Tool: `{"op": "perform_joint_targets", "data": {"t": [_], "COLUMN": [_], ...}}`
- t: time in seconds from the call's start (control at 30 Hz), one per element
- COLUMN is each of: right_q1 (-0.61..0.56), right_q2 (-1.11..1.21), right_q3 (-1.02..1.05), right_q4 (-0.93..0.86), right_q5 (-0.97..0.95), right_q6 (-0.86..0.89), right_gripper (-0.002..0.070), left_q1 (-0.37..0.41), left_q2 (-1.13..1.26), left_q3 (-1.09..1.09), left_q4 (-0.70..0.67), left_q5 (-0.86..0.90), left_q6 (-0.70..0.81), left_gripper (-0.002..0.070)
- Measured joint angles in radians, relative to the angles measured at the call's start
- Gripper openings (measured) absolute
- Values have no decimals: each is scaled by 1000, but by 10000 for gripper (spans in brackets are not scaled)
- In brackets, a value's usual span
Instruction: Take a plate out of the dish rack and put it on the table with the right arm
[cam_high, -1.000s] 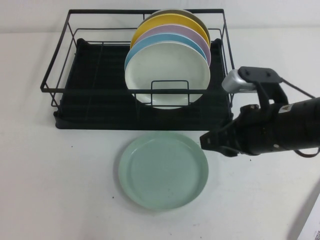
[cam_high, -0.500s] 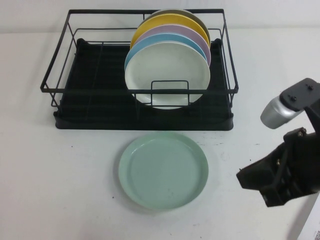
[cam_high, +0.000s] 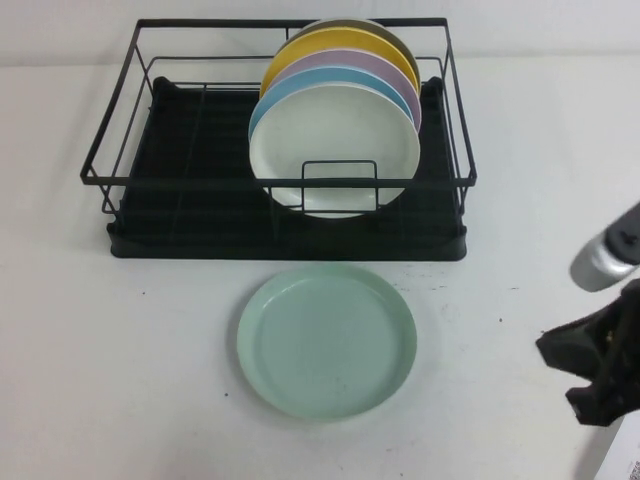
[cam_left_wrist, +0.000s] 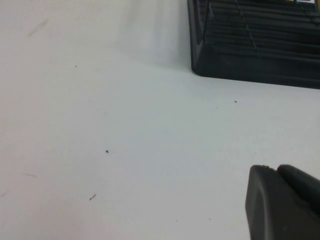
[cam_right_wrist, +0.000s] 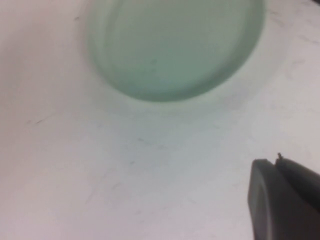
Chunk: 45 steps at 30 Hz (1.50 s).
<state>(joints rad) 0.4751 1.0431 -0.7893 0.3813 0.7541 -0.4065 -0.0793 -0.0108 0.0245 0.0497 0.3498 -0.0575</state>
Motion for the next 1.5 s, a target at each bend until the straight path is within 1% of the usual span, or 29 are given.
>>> {"op": "perform_joint_targets", "data": {"t": [0.13,0.27,0.43,0.6,0.77,0.9,1.2,1.5], "right_q1": [-109,-238,-386,-470,-486,-486,-486,-444], "right_q2": [-122,-301,-552,-801,-960,-1041,-1051,-1051], "right_q3": [178,388,581,724,808,813,819,819], "right_q4": [-4,-6,-4,2,6,6,6,4], "right_q5": [-190,-351,-446,-528,-547,-513,-401,-384], "right_q6": [0,0,0,0,0,0,0,0], "right_gripper": [-18,-18,-18,-18,-18,-18,-18,-18], "left_q1": [0,0,0,0,0,0,0,0], "left_q2": [0,0,0,0,0,0,0,0], "left_q3": [0,0,0,0,0,0,0,0], "left_q4": [0,0,0,0,0,0,0,0], "left_q5": [0,0,0,0,0,0,0,0], "left_q6": [0,0,0,0,0,0,0,0], "left_gripper": [-6,-6,-6,-6,-6,-6,-6,-6]}}
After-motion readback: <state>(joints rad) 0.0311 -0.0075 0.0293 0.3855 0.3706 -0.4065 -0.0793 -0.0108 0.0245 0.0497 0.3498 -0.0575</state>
